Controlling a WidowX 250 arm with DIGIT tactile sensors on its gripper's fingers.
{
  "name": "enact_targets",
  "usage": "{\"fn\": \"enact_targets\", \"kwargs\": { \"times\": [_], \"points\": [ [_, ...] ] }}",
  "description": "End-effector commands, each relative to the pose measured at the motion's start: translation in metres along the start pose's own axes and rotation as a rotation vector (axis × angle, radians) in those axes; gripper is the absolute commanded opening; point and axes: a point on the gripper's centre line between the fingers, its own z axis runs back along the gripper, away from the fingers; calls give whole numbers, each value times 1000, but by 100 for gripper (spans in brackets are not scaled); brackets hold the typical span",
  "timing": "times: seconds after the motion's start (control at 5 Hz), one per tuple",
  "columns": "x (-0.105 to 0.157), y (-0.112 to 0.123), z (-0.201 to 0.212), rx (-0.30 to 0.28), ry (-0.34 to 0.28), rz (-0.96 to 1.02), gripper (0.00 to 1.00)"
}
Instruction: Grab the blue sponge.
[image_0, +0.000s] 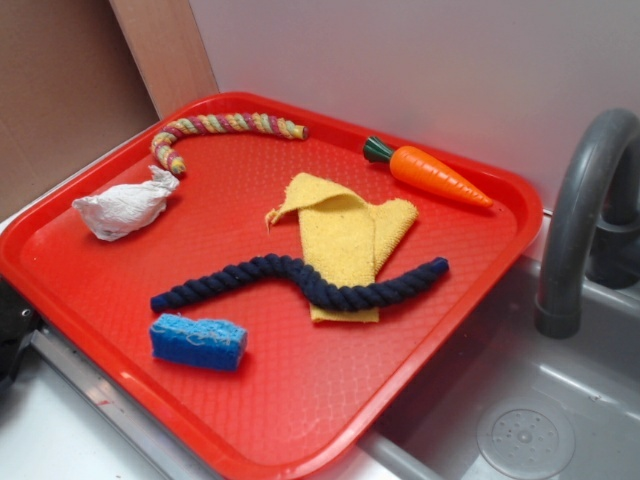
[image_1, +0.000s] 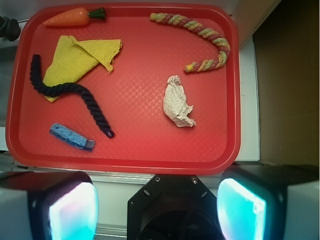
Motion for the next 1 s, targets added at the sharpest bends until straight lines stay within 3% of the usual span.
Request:
{"fn": "enact_targets", "kwargs": {
  "times": [0.0,0.4,0.6,0.8],
  "points": [
    [0,0,0,0,0,0,100],
    [22,-22,1,15,-25,-506,100],
    [20,-50,-4,18,-21,-735,100],
    [15,-77,-14,-17,-27,-866,100]
  ]
}}
